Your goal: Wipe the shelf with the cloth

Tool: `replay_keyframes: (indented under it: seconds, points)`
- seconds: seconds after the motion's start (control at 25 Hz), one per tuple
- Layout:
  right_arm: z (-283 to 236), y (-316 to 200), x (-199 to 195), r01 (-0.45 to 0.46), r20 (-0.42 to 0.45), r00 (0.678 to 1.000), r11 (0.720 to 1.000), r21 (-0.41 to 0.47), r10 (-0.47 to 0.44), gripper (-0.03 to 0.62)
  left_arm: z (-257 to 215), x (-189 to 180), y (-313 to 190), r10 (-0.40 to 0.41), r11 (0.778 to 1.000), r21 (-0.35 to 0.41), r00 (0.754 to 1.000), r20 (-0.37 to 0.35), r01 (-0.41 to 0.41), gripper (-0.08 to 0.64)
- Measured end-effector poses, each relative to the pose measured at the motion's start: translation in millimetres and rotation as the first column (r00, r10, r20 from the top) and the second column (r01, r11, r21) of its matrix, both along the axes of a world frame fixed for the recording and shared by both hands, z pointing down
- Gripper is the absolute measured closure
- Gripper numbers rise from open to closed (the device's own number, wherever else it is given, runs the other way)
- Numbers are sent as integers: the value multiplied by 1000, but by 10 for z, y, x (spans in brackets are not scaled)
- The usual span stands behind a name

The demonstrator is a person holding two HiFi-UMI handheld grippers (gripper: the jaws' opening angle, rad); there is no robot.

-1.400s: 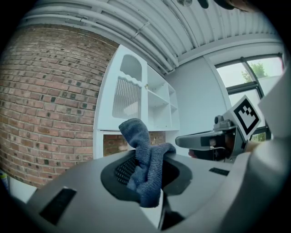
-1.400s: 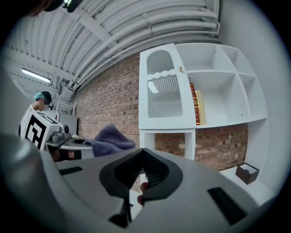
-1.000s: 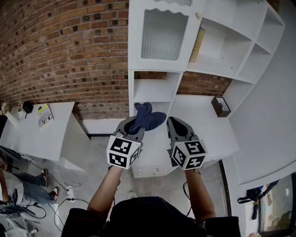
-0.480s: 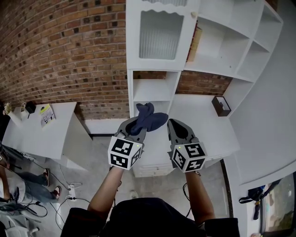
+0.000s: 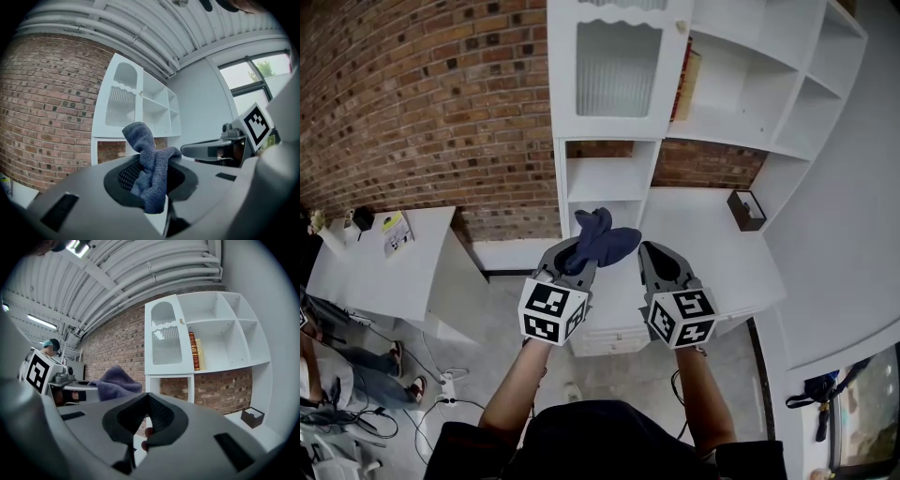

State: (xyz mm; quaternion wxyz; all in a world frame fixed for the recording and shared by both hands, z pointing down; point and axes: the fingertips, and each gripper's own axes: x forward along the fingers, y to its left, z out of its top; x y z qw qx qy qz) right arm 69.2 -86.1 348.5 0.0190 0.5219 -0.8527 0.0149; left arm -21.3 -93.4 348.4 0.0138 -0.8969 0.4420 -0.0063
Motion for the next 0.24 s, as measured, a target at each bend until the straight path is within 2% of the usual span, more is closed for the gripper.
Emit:
replay_keyframes:
  seconds: [0.24]
  points:
    - [-20,48,55,-3,-9,1000,1000,0,3,575,22,46,62,-4,1000,-10,1000,1,4,489]
